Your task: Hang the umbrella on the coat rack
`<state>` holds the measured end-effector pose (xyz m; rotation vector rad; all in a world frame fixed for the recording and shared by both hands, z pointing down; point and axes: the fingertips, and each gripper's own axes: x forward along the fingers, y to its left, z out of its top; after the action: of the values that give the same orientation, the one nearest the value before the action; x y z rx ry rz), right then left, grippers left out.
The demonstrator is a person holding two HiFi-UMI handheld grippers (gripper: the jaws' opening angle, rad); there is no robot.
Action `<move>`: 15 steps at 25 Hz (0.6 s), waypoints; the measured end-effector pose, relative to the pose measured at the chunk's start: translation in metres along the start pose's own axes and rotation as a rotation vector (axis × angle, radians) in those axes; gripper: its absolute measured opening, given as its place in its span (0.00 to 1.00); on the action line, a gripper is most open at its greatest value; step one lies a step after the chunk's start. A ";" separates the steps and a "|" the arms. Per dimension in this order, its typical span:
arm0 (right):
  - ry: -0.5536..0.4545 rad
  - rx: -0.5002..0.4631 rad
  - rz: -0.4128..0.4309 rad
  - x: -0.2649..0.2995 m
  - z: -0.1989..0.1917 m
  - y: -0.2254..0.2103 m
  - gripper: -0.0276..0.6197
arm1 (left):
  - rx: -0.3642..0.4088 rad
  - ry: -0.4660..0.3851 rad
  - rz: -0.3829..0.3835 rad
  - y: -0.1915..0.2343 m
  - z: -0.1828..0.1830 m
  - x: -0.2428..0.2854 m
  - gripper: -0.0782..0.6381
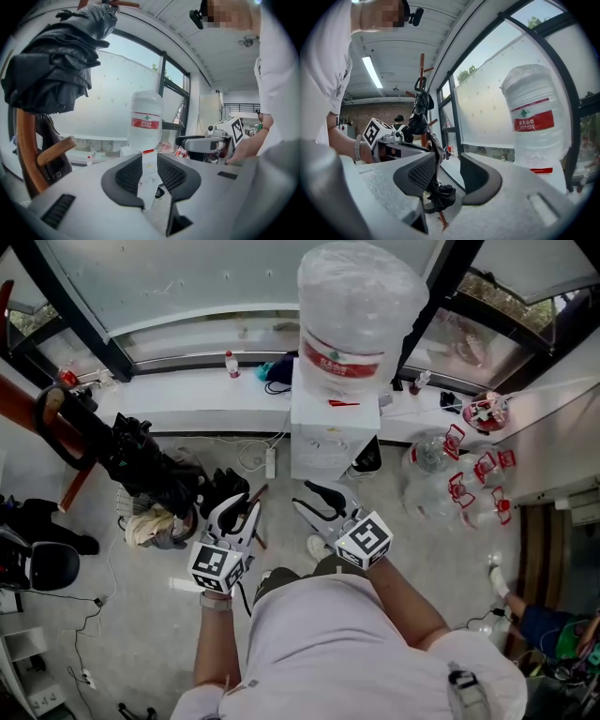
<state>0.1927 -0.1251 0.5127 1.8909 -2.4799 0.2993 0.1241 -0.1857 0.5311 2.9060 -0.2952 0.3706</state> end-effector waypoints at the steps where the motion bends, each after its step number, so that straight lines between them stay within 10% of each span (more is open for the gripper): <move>1: -0.001 0.002 -0.002 -0.001 0.000 0.000 0.31 | 0.000 -0.001 -0.002 -0.001 0.000 0.000 0.22; 15: 0.007 0.007 0.014 -0.006 -0.006 0.003 0.31 | -0.009 0.013 -0.010 -0.016 -0.009 0.002 0.23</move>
<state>0.1906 -0.1178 0.5172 1.8721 -2.4921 0.3144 0.1275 -0.1689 0.5372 2.8944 -0.2799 0.3851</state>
